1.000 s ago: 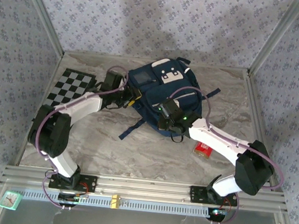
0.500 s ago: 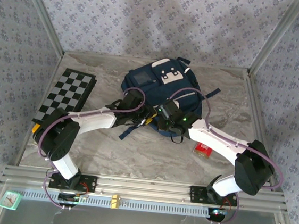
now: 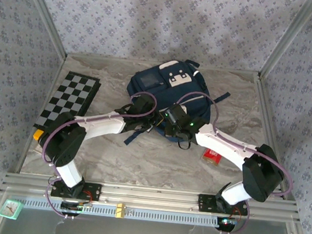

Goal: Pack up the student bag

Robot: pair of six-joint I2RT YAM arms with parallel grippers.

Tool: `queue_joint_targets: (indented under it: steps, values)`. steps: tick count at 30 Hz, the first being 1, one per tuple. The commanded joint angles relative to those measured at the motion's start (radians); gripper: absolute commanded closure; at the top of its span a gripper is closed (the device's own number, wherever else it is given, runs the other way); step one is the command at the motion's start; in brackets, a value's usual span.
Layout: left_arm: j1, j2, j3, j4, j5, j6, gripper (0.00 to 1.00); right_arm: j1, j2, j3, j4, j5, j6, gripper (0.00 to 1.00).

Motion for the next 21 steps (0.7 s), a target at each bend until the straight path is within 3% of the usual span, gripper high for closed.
queue_joint_targets:
  steps: [1,12,17,21]
  values:
    - [0.018,-0.018,0.031,-0.049,-0.106,0.052,1.0,-0.017,-0.012,-0.015,-0.037,0.034,-0.063,1.0]
    - [0.033,-0.026,0.038,-0.078,-0.095,0.085,1.0,-0.063,0.092,0.014,0.009,-0.053,-0.2,1.0]
    - [0.028,-0.017,0.045,-0.079,-0.086,0.084,1.0,-0.063,0.139,0.026,0.062,-0.09,-0.224,0.83]
    - [0.026,-0.015,0.048,-0.08,-0.087,0.087,1.0,-0.068,0.172,0.026,0.069,-0.08,-0.231,0.85]
